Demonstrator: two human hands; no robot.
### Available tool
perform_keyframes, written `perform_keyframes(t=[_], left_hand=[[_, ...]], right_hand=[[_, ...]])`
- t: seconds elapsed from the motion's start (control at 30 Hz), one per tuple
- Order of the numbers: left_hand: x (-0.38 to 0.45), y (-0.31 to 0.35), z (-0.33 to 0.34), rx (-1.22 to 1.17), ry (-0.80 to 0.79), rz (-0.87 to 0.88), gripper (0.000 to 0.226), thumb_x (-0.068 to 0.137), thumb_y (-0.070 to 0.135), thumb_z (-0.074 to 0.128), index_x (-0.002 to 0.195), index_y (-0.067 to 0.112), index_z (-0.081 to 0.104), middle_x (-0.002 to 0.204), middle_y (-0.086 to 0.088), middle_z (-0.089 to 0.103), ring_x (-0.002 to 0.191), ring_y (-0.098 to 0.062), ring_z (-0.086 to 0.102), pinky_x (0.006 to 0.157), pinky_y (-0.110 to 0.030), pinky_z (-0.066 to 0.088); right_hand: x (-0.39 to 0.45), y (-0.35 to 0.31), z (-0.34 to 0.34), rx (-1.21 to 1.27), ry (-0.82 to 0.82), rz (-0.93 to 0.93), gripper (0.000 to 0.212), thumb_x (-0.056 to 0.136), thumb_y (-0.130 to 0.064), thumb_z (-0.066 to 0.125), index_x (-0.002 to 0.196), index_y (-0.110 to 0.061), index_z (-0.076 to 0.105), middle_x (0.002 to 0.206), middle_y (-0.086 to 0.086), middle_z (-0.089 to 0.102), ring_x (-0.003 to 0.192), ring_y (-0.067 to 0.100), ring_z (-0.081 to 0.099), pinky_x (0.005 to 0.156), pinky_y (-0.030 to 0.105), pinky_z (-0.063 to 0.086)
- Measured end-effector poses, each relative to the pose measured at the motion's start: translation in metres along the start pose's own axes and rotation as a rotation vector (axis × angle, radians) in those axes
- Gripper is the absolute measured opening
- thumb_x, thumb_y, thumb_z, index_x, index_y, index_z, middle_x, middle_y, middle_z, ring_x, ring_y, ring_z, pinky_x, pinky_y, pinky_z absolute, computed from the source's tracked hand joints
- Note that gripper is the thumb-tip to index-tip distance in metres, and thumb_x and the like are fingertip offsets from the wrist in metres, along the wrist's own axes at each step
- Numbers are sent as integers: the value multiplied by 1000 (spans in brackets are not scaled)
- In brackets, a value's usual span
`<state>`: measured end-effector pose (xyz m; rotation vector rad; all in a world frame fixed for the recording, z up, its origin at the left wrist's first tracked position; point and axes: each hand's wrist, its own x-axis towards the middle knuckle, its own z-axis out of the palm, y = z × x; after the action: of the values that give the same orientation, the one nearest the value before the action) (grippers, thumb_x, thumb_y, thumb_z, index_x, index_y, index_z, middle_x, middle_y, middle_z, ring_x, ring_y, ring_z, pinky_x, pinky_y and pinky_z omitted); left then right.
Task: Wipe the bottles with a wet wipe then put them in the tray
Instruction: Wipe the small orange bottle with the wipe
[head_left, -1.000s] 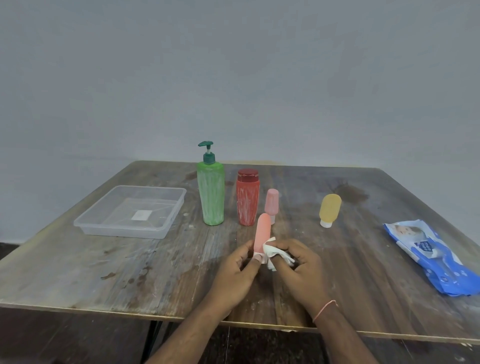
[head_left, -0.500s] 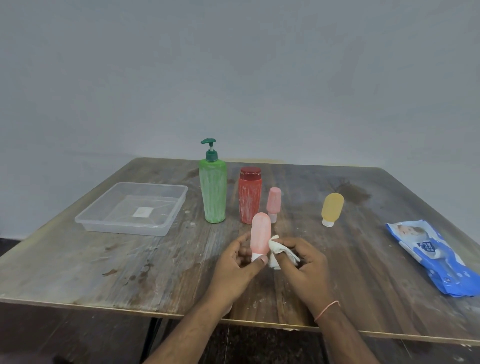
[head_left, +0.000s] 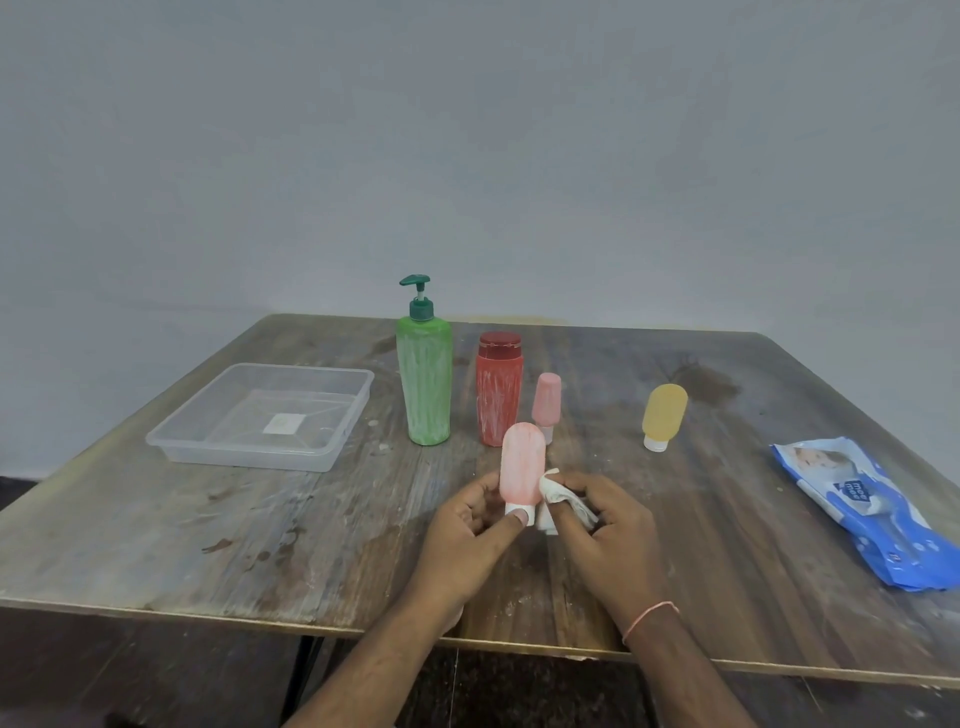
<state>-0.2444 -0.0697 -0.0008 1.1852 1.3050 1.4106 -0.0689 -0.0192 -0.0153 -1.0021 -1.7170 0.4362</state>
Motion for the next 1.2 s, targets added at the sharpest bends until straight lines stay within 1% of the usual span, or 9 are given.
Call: perform_keyframes(t=[0.1, 0.27, 0.43, 0.53, 0.63, 0.83, 0.93, 1.0, 1.2], left_hand=[[-1, 0, 1, 29, 14, 4, 45, 94, 11, 80, 131, 33, 67, 115, 20, 79, 106, -3, 74, 87, -19, 58], [0, -1, 2, 9, 37, 2, 46, 93, 10, 80, 134, 26, 67, 115, 15, 79, 105, -6, 75, 87, -22, 59], [0, -1, 3, -5, 19, -7, 46, 92, 6, 80, 132, 25, 68, 114, 11, 80, 105, -11, 76, 86, -22, 59], [0, -2, 3, 11, 1, -13, 48, 92, 7, 81, 133, 28, 67, 116, 12, 80, 105, -13, 76, 88, -26, 60], [0, -1, 3, -23, 30, -7, 47, 91, 4, 80, 131, 24, 67, 114, 11, 80, 103, -11, 77, 83, -21, 59], [0, -1, 5, 16, 20, -11, 48, 89, 6, 83, 129, 28, 68, 114, 13, 80, 102, -10, 77, 87, -26, 61], [1, -3, 5, 12, 48, -1, 48, 89, 4, 82, 129, 27, 68, 114, 11, 80, 102, -13, 77, 86, -27, 61], [1, -3, 5, 14, 58, 6, 47, 90, 4, 82, 128, 27, 68, 113, 12, 80, 101, -12, 77, 86, -27, 61], [0, 0, 3, 18, 7, 19, 48, 93, 5, 78, 132, 29, 66, 118, 15, 79, 108, -7, 75, 90, -24, 60]], right_hand=[[0, 4, 0, -26, -1, -13, 24, 94, -24, 79, 115, -37, 79, 110, -30, 74, 101, -1, 72, 82, 21, 62], [-4, 1, -3, -92, -95, -123, 27, 90, -21, 84, 113, -33, 80, 109, -23, 75, 99, -6, 68, 80, 15, 57], [-5, 4, 0, -122, -14, -81, 22, 89, -25, 83, 109, -33, 81, 103, -23, 76, 92, -1, 70, 75, 27, 61], [-3, 4, -1, -99, -3, -95, 20, 92, -26, 79, 111, -31, 81, 106, -20, 77, 96, 0, 71, 78, 27, 62], [-6, 1, -2, -64, -57, -109, 19, 88, -25, 85, 106, -30, 84, 102, -21, 77, 93, 1, 72, 77, 25, 61], [-3, 5, -1, -73, -6, -55, 23, 89, -23, 83, 108, -35, 82, 104, -25, 76, 95, 2, 73, 76, 32, 62], [-5, 2, -2, -52, -73, -80, 17, 88, -29, 85, 104, -34, 84, 100, -24, 76, 93, 3, 73, 75, 28, 61], [-5, 4, -1, -89, -51, -52, 10, 87, -37, 83, 97, -35, 82, 92, -24, 75, 85, 6, 72, 68, 33, 60], [-5, 4, 0, -109, -20, -51, 20, 87, -49, 73, 97, -34, 83, 91, -24, 75, 83, 5, 71, 66, 33, 60]])
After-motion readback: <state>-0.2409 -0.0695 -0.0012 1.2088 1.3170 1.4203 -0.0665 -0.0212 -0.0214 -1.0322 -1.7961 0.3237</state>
